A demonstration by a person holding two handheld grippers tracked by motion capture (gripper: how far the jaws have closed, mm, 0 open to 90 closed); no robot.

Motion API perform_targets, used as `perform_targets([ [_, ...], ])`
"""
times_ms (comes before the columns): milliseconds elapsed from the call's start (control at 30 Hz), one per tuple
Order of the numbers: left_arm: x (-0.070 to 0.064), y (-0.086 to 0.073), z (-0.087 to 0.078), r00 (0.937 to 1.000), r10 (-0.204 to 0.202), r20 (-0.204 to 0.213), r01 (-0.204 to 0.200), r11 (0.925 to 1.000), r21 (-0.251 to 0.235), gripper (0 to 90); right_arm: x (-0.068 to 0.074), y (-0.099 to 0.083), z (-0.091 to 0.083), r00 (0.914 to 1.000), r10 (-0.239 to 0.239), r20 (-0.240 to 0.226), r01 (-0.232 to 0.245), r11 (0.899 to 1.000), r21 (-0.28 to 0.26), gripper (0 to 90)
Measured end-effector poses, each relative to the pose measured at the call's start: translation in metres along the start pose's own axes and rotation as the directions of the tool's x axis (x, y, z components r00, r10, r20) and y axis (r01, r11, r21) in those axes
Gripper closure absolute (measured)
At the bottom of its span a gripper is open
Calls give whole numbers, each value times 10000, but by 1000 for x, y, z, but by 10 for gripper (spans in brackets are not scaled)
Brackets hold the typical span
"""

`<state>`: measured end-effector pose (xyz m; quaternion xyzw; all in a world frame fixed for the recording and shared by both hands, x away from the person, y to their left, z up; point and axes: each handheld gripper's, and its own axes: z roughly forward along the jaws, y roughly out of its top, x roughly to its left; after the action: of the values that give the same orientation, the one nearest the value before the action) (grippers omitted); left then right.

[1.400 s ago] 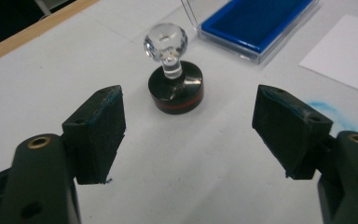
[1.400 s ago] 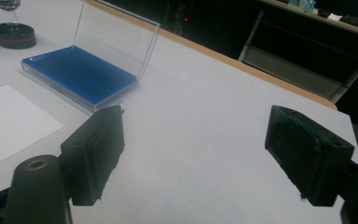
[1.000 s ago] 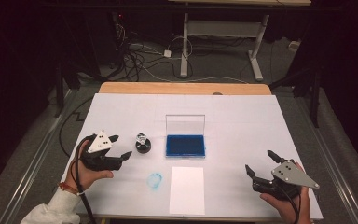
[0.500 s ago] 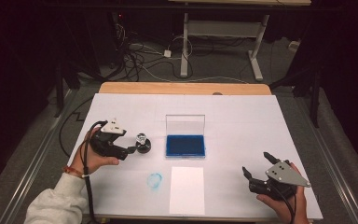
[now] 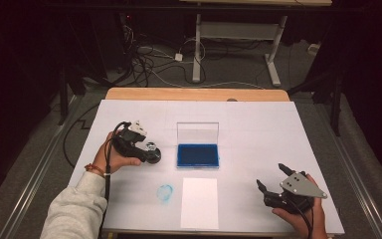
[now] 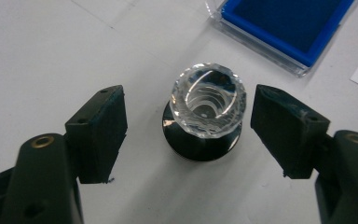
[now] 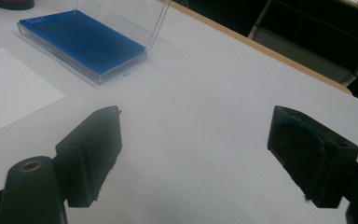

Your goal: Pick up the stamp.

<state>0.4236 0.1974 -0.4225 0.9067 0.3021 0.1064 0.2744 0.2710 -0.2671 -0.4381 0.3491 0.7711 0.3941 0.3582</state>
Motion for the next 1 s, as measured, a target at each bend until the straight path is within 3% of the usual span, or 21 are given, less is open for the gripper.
perform_targets([
  [300, 1, 5, 10, 9998, 162, 141, -165, 9997, 184, 376, -1, 0, 2, 10000, 66, -13, -66, 10000, 49, 189],
  [367, 1, 6, 11, 9988, 226, 430, -229, 9997, 68, 414, -1, 0, 1, 9998, 61, -170, -60, 10000, 29, 195],
  [500, -4, 8, 12, 9977, 423, 528, -431, 9990, 141, 428, 1, -1, 2, 9996, -154, -246, 155, 9999, 46, 197],
  [700, -3, 8, 6, 9988, 244, 434, -240, 9997, -97, 453, 1, -1, 2, 9996, -226, -163, 228, 9997, 131, 200],
  [1000, -4, 8, 9, 9987, 323, 395, -331, 9993, 190, 531, 1, -1, 2, 9992, -390, -130, 393, 9990, 217, 205],
])
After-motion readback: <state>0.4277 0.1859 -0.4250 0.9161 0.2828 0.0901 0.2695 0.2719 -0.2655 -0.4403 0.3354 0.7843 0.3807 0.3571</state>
